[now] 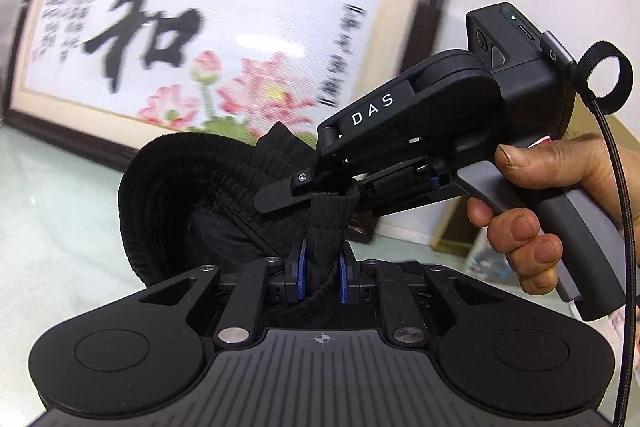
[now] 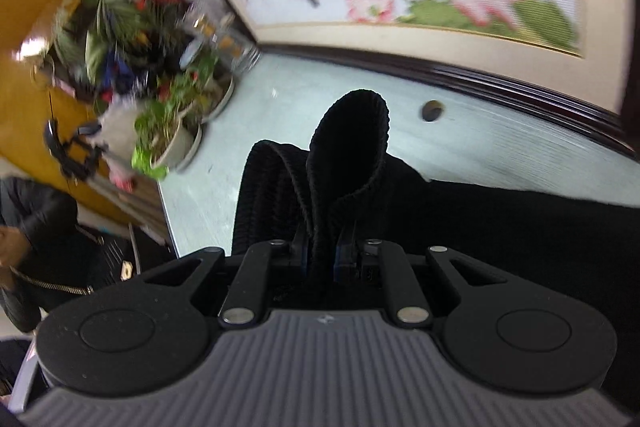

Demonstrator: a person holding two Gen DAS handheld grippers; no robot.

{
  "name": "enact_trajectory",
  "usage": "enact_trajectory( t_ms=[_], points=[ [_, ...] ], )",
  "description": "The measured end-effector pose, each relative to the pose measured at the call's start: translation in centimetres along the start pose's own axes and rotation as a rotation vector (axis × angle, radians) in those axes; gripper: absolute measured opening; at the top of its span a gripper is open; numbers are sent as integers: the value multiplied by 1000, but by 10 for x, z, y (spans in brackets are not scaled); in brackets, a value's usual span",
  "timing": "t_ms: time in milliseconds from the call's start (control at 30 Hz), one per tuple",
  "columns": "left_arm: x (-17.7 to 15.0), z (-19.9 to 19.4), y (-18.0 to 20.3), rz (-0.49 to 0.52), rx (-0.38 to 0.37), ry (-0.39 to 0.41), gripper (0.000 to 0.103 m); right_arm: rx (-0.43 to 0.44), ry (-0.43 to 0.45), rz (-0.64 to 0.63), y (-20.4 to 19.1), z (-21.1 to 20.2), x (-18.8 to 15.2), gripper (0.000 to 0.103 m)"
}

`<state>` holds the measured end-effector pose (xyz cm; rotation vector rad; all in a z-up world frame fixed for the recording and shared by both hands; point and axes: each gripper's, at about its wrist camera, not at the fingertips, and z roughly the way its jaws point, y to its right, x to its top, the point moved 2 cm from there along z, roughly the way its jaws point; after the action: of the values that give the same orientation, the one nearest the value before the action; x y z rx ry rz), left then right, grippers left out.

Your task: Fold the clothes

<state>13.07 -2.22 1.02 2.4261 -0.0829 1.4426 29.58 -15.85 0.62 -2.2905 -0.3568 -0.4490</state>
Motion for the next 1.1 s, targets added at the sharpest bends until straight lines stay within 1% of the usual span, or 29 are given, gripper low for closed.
enact_trajectory(
  t_ms=[133, 400, 533, 600, 700, 867, 1100],
  points=[
    [-7, 16, 31, 61, -31, -28, 15, 6, 53, 68, 33, -27, -12, 15],
    [-20, 50, 81, 138, -93, -94, 16, 30, 153, 214, 105, -68, -46, 15],
    [-27, 58, 100, 156, -128, -119, 21, 56, 201, 283, 139, -84, -58, 14],
    [-31, 62, 109, 165, -146, -131, 22, 59, 222, 309, 155, -92, -63, 14],
    [-37, 67, 122, 179, -173, -149, 22, 67, 242, 336, 173, -99, -65, 14],
    [-48, 75, 138, 184, -194, -181, 22, 61, 259, 364, 192, -107, -67, 14],
    [-55, 83, 145, 168, -246, -216, 22, 45, 276, 390, 212, -115, -69, 14]
  ],
)
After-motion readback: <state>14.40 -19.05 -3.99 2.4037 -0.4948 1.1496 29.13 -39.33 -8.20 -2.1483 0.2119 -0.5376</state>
